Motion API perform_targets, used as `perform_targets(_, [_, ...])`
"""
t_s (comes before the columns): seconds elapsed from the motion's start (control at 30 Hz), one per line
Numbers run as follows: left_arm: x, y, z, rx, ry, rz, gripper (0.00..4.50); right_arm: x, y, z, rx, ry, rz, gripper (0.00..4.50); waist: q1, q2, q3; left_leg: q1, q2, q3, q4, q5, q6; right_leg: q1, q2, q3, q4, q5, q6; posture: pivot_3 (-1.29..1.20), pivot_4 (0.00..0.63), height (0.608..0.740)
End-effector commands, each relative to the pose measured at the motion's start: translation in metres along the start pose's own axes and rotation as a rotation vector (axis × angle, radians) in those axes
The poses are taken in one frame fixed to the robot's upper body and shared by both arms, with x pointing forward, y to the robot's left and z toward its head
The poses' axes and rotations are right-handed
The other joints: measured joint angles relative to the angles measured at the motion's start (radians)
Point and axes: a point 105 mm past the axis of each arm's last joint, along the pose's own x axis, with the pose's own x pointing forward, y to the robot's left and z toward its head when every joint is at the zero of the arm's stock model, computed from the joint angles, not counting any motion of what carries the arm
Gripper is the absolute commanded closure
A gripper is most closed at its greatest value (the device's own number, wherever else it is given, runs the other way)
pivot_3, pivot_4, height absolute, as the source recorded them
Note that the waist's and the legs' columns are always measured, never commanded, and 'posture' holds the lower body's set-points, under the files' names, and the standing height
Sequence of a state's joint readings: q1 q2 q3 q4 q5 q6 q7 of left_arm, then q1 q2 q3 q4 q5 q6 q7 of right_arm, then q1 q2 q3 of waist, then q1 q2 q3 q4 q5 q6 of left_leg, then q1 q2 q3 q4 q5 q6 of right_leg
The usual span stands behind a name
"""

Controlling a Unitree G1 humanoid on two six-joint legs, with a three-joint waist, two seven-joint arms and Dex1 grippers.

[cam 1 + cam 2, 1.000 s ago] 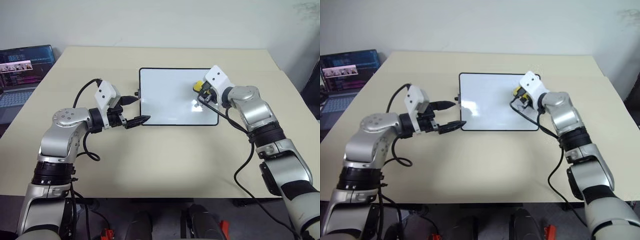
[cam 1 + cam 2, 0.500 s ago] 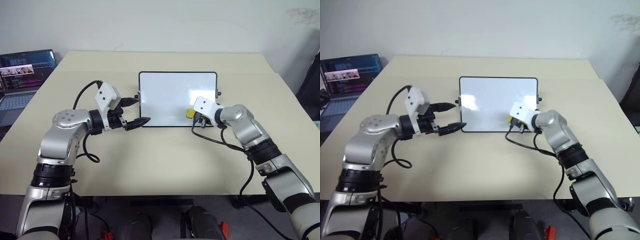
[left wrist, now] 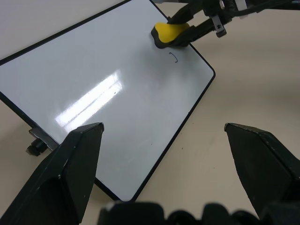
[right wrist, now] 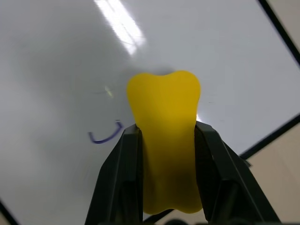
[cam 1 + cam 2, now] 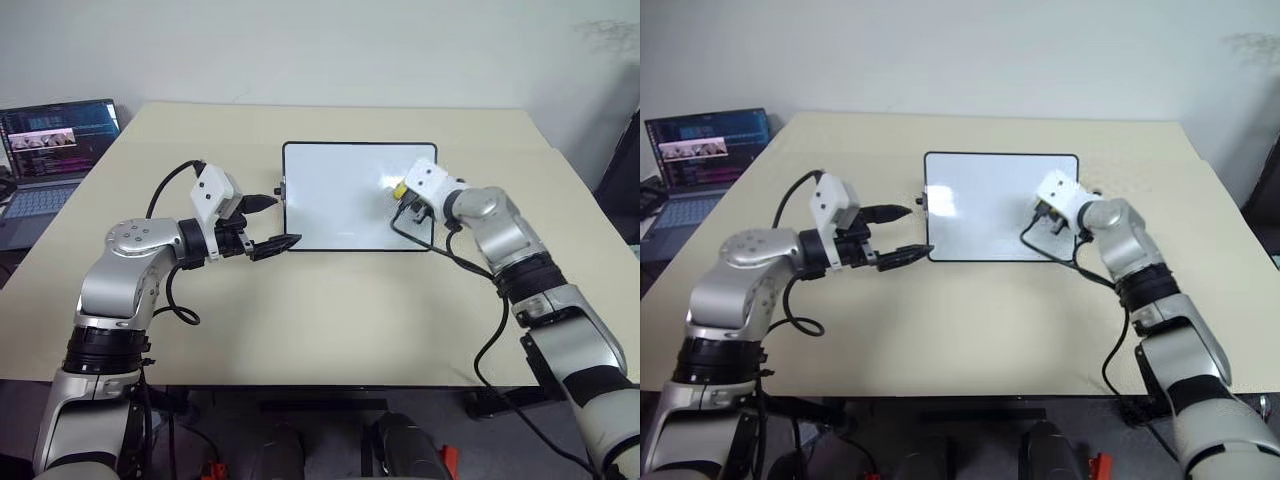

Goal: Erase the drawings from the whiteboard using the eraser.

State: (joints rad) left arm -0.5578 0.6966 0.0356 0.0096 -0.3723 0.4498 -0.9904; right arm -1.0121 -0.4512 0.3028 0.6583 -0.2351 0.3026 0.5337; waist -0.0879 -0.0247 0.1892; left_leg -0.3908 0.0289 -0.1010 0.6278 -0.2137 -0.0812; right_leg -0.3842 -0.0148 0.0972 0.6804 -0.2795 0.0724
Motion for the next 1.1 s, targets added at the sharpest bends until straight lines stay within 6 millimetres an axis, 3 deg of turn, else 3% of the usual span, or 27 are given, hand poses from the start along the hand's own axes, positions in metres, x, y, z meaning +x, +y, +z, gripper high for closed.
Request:
perform_targets(0.03, [-0.002,0.004,0.015,0.049,-0.037,0.015,0.00,-0.001,-0.008,-0.028,0.004,0.098,-0.038,3.40,0.000,0.000,0.000,0.000,0.000,0.000,0.000,0.000,0.000,0.000,0.000,0.000,0.000,0.000,0.000,0.00,0.150,0.740])
perform_targets(0.27, [-0.002,0.004,0.015,0.049,-0.037,0.015,0.00,-0.004,0.052,-0.037,-0.045,0.117,0.232,3.41,0.000,0.000,0.000,0.000,0.000,0.000,-0.001,0.000,0.000,0.000,0.000,0.000,-0.001,0.000,0.000,0.00,0.150,0.740])
perform_targets(0.5, [-0.003,0.003,0.016,0.048,-0.035,0.015,0.00,-0.010,0.084,-0.041,-0.047,0.129,0.345,3.41,-0.012,-0.001,0.000,0.001,0.001,0.000,-0.001,0.000,0.000,0.000,0.001,0.000,0.000,0.000,0.000,0.00,0.150,0.740])
perform_targets(0.67, [-0.002,0.004,0.017,0.050,-0.039,0.016,0.00,-0.010,0.078,-0.044,-0.047,0.143,0.332,3.41,-0.014,-0.001,-0.001,0.001,0.001,0.000,-0.001,0.000,0.000,0.000,0.001,0.001,0.000,0.000,0.000,0.00,0.150,0.740])
perform_targets(0.73, [-0.002,0.003,0.016,0.049,-0.038,0.016,0.00,-0.009,0.068,-0.042,-0.049,0.141,0.289,3.41,-0.015,-0.001,-0.001,0.001,0.001,0.001,-0.001,0.000,0.000,0.000,0.001,0.001,-0.001,0.000,0.000,0.00,0.150,0.740])
perform_targets(0.9, [-0.003,0.003,0.016,0.045,-0.039,0.015,0.00,-0.019,0.046,-0.020,-0.020,0.063,0.275,3.41,-0.011,-0.001,0.000,0.000,0.001,0.001,-0.001,0.000,0.000,-0.001,0.001,0.001,-0.001,0.000,0.000,0.00,0.150,0.740])
perform_targets(0.97, [-0.003,0.004,0.017,0.046,-0.043,0.014,0.00,-0.031,0.040,-0.001,-0.007,-0.039,0.300,3.41,-0.007,0.000,0.001,-0.002,0.000,0.000,-0.001,0.000,0.000,-0.003,0.001,0.001,-0.001,0.000,0.000,0.00,0.150,0.740])
perform_targets(1.03, [-0.003,0.004,0.020,0.047,-0.054,0.003,0.00,-0.055,0.033,0.024,0.049,-0.199,0.341,3.41,0.002,0.001,0.003,-0.008,0.000,0.000,-0.001,0.000,0.000,-0.007,0.001,0.000,-0.001,0.000,0.000,0.00,0.150,0.740])
perform_targets(1.1, [0.000,-0.004,0.025,0.036,-0.075,-0.052,0.00,-0.074,0.013,0.029,0.130,-0.258,0.287,3.41,0.006,0.001,0.004,-0.012,0.000,-0.001,-0.003,0.000,0.000,-0.011,0.001,-0.001,-0.002,-0.001,0.000,0.00,0.150,0.740])
